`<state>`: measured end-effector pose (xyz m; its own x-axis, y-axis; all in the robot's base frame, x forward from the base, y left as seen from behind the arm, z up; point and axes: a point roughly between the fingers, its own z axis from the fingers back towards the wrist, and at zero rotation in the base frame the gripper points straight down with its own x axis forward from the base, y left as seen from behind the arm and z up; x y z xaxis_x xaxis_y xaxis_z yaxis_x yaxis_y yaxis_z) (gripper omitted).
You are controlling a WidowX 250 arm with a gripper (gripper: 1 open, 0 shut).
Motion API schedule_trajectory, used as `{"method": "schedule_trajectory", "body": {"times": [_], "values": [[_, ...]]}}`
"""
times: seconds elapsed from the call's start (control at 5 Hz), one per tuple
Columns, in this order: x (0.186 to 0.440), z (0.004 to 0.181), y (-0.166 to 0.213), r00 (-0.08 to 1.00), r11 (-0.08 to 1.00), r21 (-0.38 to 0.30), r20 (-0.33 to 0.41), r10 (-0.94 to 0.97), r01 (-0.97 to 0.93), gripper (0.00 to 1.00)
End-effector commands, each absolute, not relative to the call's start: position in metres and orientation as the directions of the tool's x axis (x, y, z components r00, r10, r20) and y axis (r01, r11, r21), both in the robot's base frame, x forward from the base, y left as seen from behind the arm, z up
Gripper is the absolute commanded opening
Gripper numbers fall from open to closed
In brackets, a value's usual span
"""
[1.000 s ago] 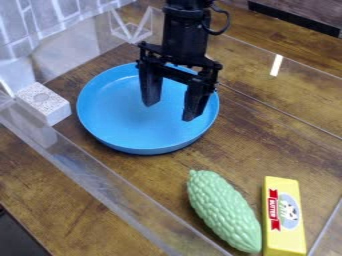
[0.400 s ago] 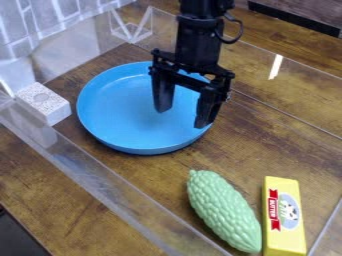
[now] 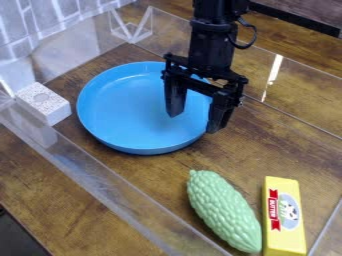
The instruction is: Remove the white object from inside the blue tray and put it on the table
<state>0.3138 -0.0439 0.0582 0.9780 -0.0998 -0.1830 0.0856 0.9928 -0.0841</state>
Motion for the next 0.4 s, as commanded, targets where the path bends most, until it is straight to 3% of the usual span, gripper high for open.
{"method": "schedule_trajectory", "body": {"times": [0.0, 0.2], "values": [[0.3254, 0.0721, -0.0544, 0.985, 0.989, -0.087, -0.117, -0.127, 0.117, 1.0], [0.3264, 0.0689, -0.059, 0.984, 0.989, -0.088, -0.117, -0.133, 0.123, 1.0]]}}
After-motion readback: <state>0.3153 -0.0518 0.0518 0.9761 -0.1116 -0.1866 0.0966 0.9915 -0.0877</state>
